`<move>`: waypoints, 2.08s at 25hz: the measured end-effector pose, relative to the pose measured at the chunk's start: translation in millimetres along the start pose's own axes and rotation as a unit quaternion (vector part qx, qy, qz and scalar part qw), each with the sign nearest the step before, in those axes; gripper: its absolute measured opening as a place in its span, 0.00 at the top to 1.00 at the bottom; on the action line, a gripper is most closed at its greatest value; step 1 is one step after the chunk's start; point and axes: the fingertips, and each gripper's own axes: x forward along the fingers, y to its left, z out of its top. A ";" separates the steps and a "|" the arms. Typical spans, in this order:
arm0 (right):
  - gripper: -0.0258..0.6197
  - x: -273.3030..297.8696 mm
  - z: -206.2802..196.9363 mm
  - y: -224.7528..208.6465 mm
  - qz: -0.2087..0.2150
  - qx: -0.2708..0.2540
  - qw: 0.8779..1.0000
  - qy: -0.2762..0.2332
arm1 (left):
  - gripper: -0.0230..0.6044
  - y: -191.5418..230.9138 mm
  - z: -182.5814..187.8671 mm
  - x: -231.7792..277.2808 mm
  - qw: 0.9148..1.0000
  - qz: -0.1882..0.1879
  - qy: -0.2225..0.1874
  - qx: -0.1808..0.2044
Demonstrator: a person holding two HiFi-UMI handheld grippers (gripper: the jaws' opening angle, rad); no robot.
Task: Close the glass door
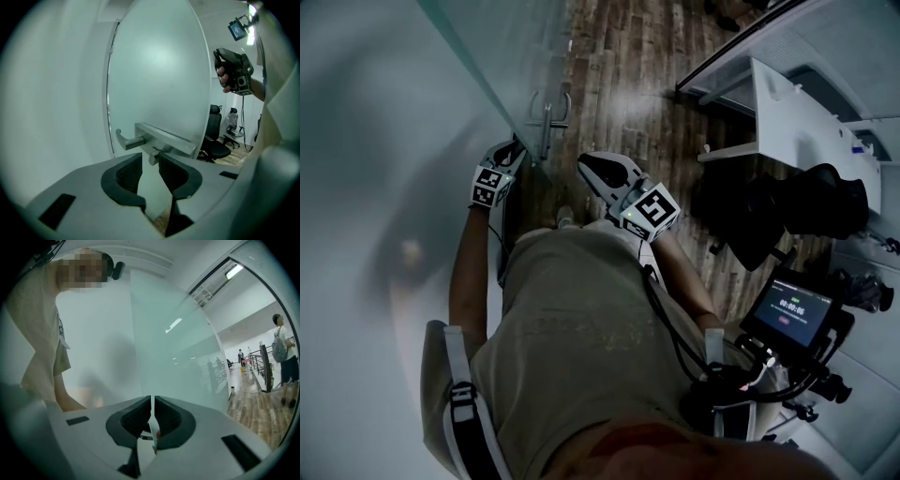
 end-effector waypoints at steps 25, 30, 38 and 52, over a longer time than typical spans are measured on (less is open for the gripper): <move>0.93 3.7 -18.2 -11.7 -0.062 0.002 0.998 -0.012 | 0.77 -6.7 -11.5 13.7 0.995 -0.083 0.017 0.056; 0.93 -4.1 -26.0 -16.9 -0.077 0.009 0.997 -0.008 | 0.78 -10.6 -15.9 12.6 0.994 -0.093 0.021 0.052; 0.93 -16.2 -29.9 -32.2 -0.110 0.016 0.994 -0.022 | 0.80 -12.3 -18.2 20.2 0.994 -0.101 0.016 0.042; 0.93 -36.8 -39.2 -39.3 -0.129 0.036 0.991 -0.032 | 0.81 -41.2 -15.2 37.9 0.993 -0.105 0.015 0.044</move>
